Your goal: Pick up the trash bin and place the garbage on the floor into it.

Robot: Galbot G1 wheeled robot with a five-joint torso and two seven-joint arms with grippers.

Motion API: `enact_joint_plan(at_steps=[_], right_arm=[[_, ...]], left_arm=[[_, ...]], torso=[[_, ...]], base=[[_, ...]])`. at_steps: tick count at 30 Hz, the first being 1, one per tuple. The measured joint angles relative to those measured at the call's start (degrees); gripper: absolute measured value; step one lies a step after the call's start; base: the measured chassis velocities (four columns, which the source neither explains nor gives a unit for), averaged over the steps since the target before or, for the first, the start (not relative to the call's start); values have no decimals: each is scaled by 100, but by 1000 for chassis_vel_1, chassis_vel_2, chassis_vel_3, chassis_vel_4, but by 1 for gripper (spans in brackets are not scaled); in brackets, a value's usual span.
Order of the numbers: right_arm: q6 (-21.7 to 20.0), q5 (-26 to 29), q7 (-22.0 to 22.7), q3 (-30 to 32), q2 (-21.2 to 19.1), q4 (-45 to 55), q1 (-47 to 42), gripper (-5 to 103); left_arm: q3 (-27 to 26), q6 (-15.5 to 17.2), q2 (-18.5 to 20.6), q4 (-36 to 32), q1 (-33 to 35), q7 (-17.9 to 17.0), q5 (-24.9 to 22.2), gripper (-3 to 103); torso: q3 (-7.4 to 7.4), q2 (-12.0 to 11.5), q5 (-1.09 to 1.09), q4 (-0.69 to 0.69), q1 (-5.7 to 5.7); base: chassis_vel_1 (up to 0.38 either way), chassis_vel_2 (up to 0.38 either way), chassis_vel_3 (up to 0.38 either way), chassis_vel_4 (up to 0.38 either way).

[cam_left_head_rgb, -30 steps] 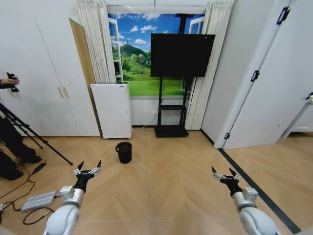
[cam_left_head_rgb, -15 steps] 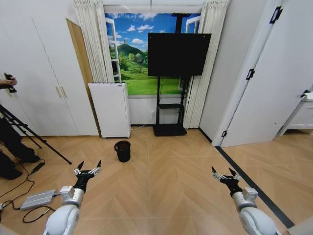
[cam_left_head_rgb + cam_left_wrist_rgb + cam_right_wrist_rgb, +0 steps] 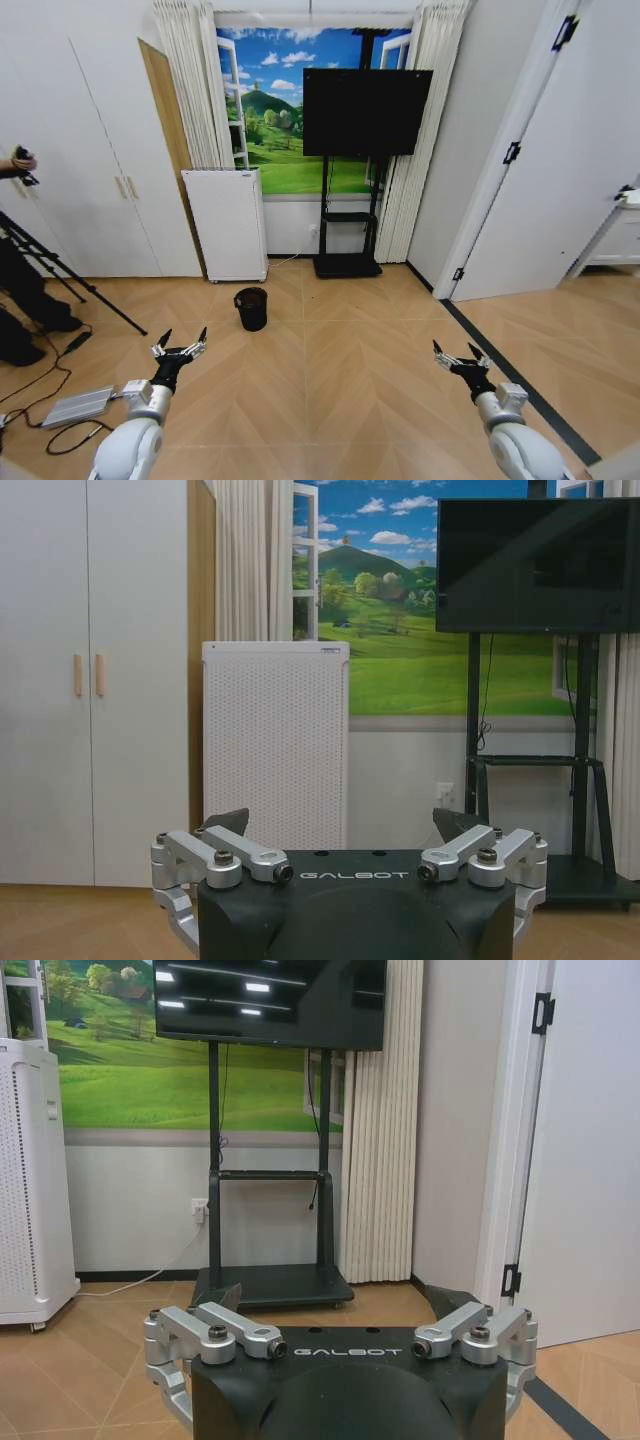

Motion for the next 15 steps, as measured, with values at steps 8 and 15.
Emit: enact_joint_plan(at_steps=[8, 15], right_arm=[[0, 0, 0, 0, 0, 0, 0, 100], [0, 0, 0, 0, 0, 0, 0, 100]], left_arm=[[0, 0, 0, 0, 0, -1, 0, 100], [0, 0, 0, 0, 0, 0, 0, 100]], torso=[[0, 0, 0, 0, 0], [0, 0, 0, 0, 0]], base=[[0, 0, 0, 0], [0, 0, 0, 0]])
